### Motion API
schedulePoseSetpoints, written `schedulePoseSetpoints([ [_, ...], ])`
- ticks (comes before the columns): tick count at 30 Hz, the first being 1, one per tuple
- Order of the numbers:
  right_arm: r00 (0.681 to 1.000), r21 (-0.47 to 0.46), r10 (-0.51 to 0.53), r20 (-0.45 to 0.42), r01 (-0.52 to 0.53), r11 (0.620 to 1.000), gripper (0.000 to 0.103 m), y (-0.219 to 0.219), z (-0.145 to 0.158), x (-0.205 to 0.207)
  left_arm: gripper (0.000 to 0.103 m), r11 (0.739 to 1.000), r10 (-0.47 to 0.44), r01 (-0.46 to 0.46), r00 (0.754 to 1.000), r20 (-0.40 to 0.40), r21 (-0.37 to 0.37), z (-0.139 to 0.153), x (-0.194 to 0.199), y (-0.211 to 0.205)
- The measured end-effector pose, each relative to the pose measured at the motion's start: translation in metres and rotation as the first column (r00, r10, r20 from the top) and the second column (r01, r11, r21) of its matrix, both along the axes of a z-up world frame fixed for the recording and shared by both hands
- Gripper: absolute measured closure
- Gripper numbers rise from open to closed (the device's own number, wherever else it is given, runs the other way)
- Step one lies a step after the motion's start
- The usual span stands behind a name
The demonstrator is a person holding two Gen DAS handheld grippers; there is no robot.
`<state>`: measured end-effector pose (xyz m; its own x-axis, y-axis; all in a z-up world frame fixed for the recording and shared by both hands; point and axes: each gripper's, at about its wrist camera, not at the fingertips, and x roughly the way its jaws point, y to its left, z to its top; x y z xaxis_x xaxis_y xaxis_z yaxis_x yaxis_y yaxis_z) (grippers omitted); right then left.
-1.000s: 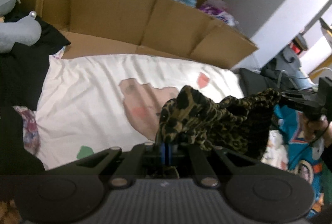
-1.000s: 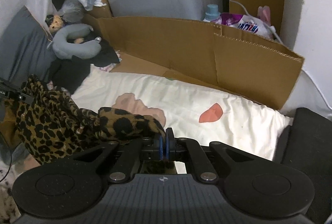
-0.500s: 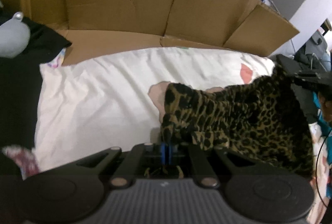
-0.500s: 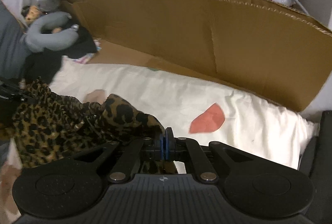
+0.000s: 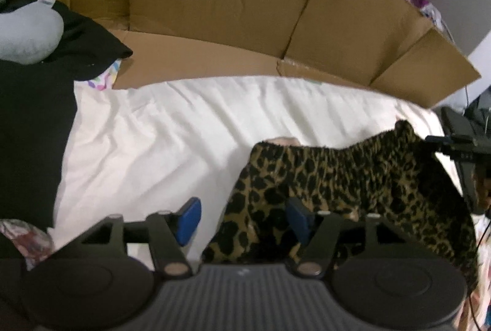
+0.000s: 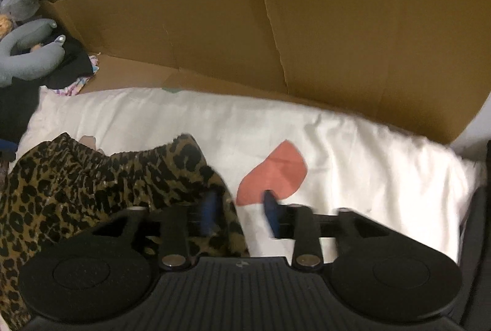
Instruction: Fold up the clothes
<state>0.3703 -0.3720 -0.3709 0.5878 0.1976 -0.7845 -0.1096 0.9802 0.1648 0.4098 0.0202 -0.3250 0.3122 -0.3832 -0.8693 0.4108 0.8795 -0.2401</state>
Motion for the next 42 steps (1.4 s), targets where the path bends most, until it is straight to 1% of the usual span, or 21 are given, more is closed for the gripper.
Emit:
schedulePoseSetpoints([
  [1,1.000,-0.004,0.011,0.004,-0.011,1.000,0.051,0.001,0.002,0.001,0.032,1.000,0.005,-0.005,1.000,-0.001,-0.009,-0.002,0.002,-0.001],
  [4,0.998,0.008,0.061,0.023,-0.062,0.998,0.049,0.006,0.007,0.003,0.031,1.000,0.002,-0.002,1.000,-0.001,-0.025,-0.010,0.004,-0.006],
  [6,0.995,0.015,0.099,0.014,-0.100,0.995,0.038,0.012,0.006,0.006,0.031,1.000,-0.007,0.007,1.000,0.007,-0.030,-0.016,0.006,-0.010],
  [10,0.988,-0.025,0.154,-0.013,-0.154,0.988,0.038,0.028,-0.009,0.016,0.031,0.998,-0.041,0.045,0.997,0.068,-0.050,-0.029,0.010,-0.017],
  [13,0.989,-0.019,0.151,0.004,-0.151,0.988,0.039,0.033,-0.016,0.023,0.030,0.996,-0.036,0.040,0.998,0.060,-0.078,-0.040,0.016,-0.018],
  [15,0.990,-0.004,0.138,0.021,-0.138,0.990,0.041,0.032,-0.020,0.023,0.029,0.996,-0.035,0.039,0.998,0.047,-0.084,-0.048,0.019,-0.019],
  [16,0.991,0.004,0.132,0.029,-0.132,0.991,0.044,0.032,-0.022,0.023,0.029,0.996,-0.037,0.040,0.999,0.037,-0.085,-0.052,0.020,-0.020],
  [17,0.992,0.010,0.123,0.034,-0.124,0.992,0.056,0.031,-0.022,0.023,0.030,0.996,-0.041,0.043,0.999,0.029,-0.082,-0.056,0.021,-0.021],
  [18,0.993,0.015,0.114,0.037,-0.115,0.993,0.066,0.031,-0.021,0.023,0.032,0.996,-0.048,0.050,0.998,0.030,-0.069,-0.059,0.020,-0.022],
  [19,0.994,0.021,0.105,0.041,-0.106,0.994,0.069,0.030,-0.019,0.023,0.054,0.997,-0.049,0.052,0.998,0.040,-0.055,-0.060,0.019,-0.022],
  [20,0.994,0.027,0.096,0.044,-0.098,0.995,0.087,0.029,-0.018,0.023,0.092,0.998,-0.051,0.053,0.997,0.050,-0.041,-0.060,0.018,-0.021],
  [21,0.995,0.032,0.087,0.047,-0.089,0.996,0.090,0.029,-0.017,0.023,0.095,0.998,-0.053,0.055,0.997,0.059,-0.027,-0.061,0.017,-0.021],
  [22,0.996,0.038,0.078,0.050,-0.080,0.996,0.091,0.028,-0.016,0.023,0.096,0.998,-0.056,0.057,0.996,0.072,-0.020,-0.061,0.016,-0.020],
  [23,0.996,0.044,0.069,0.053,-0.071,0.996,0.093,0.028,-0.015,0.023,0.097,0.997,-0.062,0.065,0.994,0.091,-0.032,-0.058,0.014,-0.017],
  [25,0.997,0.055,0.051,0.059,-0.054,0.997,0.095,0.027,-0.013,0.023,0.098,0.995,-0.068,0.076,0.989,0.128,-0.058,-0.051,0.009,-0.011],
  [27,0.997,0.067,0.033,0.065,-0.037,0.997,0.096,0.025,-0.011,0.023,0.099,0.994,-0.047,0.062,0.987,0.156,-0.090,-0.043,0.006,-0.003],
  [29,0.997,0.078,0.014,0.070,-0.020,0.997,0.096,0.024,-0.009,0.023,0.101,0.993,-0.038,0.057,0.983,0.182,-0.100,-0.036,0.004,0.002],
  [33,0.996,0.095,-0.026,0.080,0.019,0.995,0.096,0.021,-0.003,0.030,0.101,0.996,-0.021,0.039,0.977,0.214,-0.082,-0.031,0.007,0.003],
  [39,0.995,0.058,-0.042,0.094,0.037,0.998,0.096,0.031,0.004,0.048,0.101,0.999,0.008,0.005,0.970,0.242,-0.053,-0.028,0.023,0.000],
  [42,0.995,0.063,-0.065,0.075,0.061,0.996,0.096,0.029,0.003,0.058,0.101,1.000,0.009,-0.002,0.970,0.242,-0.030,-0.030,0.032,-0.002],
])
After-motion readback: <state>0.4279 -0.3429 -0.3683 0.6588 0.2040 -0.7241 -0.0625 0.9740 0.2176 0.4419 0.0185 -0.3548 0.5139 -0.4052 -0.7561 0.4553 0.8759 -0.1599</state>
